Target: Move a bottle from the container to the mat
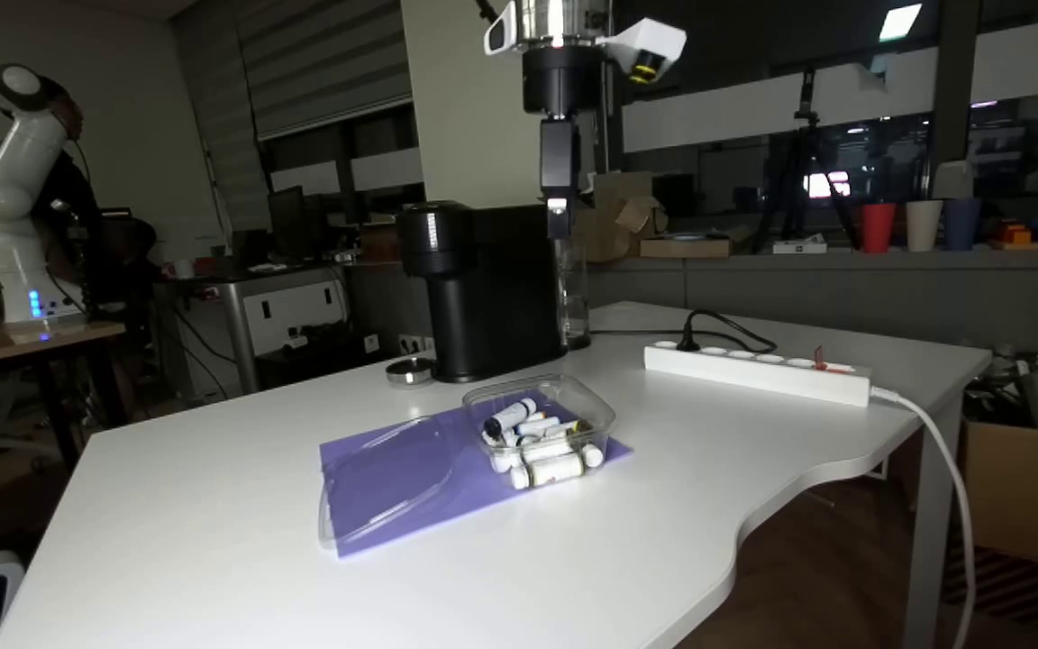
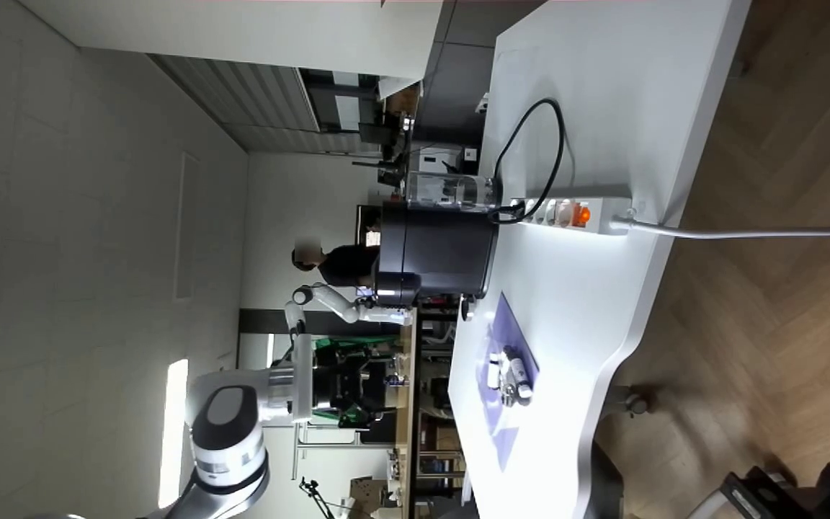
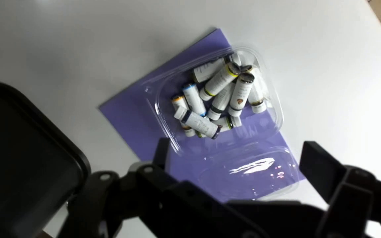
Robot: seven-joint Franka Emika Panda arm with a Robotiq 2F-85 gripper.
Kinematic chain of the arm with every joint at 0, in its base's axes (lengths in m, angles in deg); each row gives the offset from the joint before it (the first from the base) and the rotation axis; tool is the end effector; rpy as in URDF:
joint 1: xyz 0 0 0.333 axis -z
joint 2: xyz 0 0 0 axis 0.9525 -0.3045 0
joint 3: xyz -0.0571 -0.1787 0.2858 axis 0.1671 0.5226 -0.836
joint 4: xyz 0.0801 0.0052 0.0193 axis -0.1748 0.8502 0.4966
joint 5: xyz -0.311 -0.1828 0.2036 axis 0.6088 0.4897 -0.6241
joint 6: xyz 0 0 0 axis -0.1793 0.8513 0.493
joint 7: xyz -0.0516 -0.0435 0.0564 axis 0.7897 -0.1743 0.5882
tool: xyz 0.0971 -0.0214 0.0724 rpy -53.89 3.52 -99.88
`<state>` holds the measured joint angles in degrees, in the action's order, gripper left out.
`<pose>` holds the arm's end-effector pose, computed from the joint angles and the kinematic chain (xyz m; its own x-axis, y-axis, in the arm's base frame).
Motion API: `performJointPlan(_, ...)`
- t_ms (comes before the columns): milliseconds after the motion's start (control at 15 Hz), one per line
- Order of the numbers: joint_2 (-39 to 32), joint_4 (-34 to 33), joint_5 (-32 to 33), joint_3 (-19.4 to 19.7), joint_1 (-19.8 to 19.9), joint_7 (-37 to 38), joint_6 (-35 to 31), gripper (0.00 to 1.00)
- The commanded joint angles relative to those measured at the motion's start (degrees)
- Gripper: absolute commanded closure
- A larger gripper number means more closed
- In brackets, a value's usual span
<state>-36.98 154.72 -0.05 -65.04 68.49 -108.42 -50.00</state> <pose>0.5719 0.0401 0.3623 0.5616 0.8220 0.0947 0.8146 -0.5693 0.1108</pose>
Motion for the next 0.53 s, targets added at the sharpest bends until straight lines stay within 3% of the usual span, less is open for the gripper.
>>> performJointPlan(0,-6.91,-8.64,-3.96,-2.81,1.38,-12.34,4.78,0.00)
performJointPlan(67,-8.20,-10.31,-4.23,-3.58,1.73,-15.43,6.40,0.00)
performJointPlan(133,-5.26,-5.47,-2.75,-3.13,1.52,-10.04,2.89,0.00)
performJointPlan(467,-6.52,-6.23,-2.77,-3.58,1.84,-10.83,3.04,0.00)
